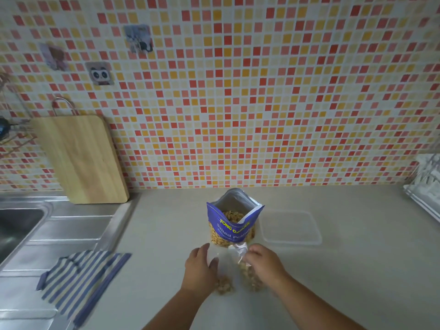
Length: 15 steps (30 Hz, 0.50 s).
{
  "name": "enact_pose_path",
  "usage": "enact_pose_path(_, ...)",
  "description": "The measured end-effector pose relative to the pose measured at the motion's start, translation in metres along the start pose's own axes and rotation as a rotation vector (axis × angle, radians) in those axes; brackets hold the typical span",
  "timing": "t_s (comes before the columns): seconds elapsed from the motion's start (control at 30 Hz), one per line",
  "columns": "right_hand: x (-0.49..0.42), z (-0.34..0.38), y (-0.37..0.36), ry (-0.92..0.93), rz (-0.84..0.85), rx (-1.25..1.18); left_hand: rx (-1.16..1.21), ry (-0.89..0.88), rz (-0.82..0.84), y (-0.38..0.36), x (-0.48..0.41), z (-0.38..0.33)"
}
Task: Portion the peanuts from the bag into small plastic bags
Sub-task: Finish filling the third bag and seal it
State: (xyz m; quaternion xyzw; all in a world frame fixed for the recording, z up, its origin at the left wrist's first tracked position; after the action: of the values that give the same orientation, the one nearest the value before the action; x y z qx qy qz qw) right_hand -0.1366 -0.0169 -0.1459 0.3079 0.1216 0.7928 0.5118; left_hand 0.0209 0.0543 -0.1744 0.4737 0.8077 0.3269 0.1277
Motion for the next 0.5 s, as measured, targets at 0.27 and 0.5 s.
enact_pose_path(0.27, 0.028, 0.035, 0.016, 0.146, 0.246, -0.548, 0.759, -0.055, 0.13, 0.039, 0.02, -0.055)
enact_pose_path(0.5, 0.043, 0.067, 0.041, 0.432, 0.068, -0.423, 0.791, -0.174, 0.062, 0.071, 0.025, -0.089)
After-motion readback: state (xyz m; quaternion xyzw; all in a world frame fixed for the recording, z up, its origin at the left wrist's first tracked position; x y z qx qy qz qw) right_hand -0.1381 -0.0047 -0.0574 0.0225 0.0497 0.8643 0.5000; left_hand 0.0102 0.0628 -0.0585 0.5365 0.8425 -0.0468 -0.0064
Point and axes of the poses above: each hand's wrist, its own x-axis away from the middle knuckle, its own y-axis out of the back of the hand, z = x × y, the point moved 3 cm from there along -x, towards the middle knuckle, and after that the axes turned 5 degrees about x, right-handed, at the moved point
